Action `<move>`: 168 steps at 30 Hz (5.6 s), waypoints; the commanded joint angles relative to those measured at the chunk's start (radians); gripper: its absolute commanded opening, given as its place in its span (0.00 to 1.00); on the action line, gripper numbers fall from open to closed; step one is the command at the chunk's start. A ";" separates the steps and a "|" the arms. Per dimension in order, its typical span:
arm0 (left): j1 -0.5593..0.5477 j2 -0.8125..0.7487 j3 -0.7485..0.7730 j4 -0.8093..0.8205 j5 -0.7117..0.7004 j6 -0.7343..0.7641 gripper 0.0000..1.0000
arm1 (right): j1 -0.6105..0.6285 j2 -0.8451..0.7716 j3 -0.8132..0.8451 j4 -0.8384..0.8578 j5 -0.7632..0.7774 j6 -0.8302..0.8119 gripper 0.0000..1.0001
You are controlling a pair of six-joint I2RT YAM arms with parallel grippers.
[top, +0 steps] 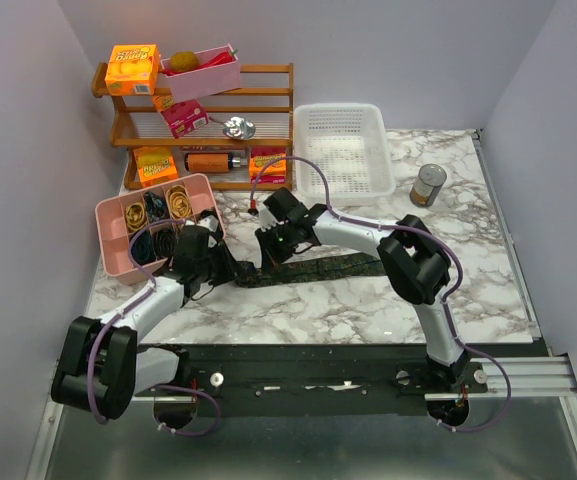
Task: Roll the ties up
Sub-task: Roll the tie at the center of the board.
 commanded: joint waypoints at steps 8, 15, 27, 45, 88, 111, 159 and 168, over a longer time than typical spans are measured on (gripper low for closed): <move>-0.034 -0.018 0.052 -0.128 -0.113 0.037 0.29 | 0.026 0.024 0.059 -0.023 0.007 0.009 0.01; -0.048 -0.013 0.072 -0.149 -0.136 0.034 0.28 | 0.043 0.080 0.111 -0.061 -0.001 0.014 0.00; -0.175 0.036 0.186 -0.261 -0.286 0.029 0.29 | 0.055 0.116 0.139 -0.083 0.016 0.018 0.01; -0.298 0.176 0.365 -0.485 -0.551 0.030 0.28 | 0.055 0.068 0.111 -0.083 0.053 0.012 0.01; -0.588 0.587 0.665 -0.771 -0.694 -0.069 0.57 | -0.151 -0.156 -0.142 -0.017 0.134 0.009 0.01; -0.376 0.078 0.393 -0.528 -0.566 -0.088 0.85 | -0.066 -0.188 -0.101 -0.012 0.019 -0.014 0.01; 0.005 -0.174 -0.283 0.294 -0.036 -0.210 0.53 | 0.059 0.059 0.056 -0.055 -0.002 -0.026 0.01; 0.005 -0.216 -0.307 0.366 -0.048 -0.178 0.40 | 0.053 0.051 0.056 -0.054 -0.044 -0.037 0.01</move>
